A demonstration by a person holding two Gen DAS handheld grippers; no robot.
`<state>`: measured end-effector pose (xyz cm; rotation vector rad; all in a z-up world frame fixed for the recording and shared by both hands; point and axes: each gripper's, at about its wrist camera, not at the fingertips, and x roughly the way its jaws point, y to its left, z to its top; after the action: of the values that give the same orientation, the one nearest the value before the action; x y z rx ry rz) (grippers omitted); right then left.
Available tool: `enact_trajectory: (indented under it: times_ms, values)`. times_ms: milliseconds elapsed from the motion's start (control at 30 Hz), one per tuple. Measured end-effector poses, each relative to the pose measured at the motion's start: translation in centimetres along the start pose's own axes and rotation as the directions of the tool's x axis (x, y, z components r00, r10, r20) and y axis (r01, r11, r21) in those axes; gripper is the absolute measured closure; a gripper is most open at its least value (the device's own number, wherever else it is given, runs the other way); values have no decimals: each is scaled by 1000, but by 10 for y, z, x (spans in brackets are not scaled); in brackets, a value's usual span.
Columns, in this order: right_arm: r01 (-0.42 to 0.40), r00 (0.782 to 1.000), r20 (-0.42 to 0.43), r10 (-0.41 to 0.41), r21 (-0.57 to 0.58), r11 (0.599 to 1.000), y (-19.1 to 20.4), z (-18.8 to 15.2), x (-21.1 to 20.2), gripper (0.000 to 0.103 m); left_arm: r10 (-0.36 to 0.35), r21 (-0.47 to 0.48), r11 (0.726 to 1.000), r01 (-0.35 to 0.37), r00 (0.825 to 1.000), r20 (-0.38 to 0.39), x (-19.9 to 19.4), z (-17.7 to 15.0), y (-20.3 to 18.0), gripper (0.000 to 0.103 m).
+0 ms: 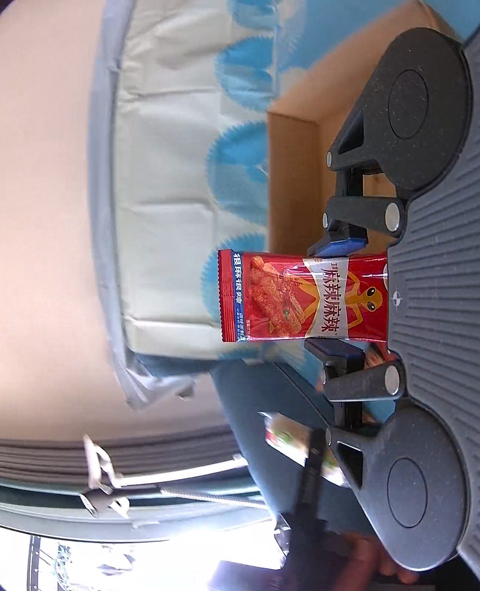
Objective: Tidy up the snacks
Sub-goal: 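Lift and carry the red bag and white pack over the box, then open both grippers to drop the snacks into the box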
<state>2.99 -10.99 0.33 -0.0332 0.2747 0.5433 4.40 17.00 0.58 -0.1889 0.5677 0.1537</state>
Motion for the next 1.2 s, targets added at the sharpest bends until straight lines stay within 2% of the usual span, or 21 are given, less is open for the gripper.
enact_trajectory:
  times_ms: [167, 300, 433, 600, 800, 1033, 1200]
  values:
    - [125, 990, 61, -125, 6, 992, -62, 23, 2, 56, -49, 72, 996, 46, 998, 42, 5, 0, -32, 63]
    - [229, 972, 15, -234, 146, 962, -119, 17, 5, 56, -108, 103, 990, 99, 991, 83, 10, 2, -59, 63]
    - [271, 961, 9, -277, 183, 945, -143, 13, 0, 56, -165, 88, 984, 155, 980, 113, 17, 5, -83, 63]
    - [288, 957, -13, -289, 125, 949, -140, 9, 6, 56, -230, 53, 973, 225, 967, 111, 29, 3, -113, 63]
    - [300, 954, -37, -298, 60, 952, -138, 7, 10, 56, -295, 103, 953, 285, 951, 89, 41, -4, -149, 63]
    - [296, 955, -49, -294, 50, 954, -140, 6, 9, 56, -323, 171, 936, 307, 943, 74, 48, -11, -171, 63]
    - [288, 957, -59, -286, 37, 957, -139, 5, 12, 55, -328, 161, 936, 314, 942, 74, 51, -11, -171, 63]
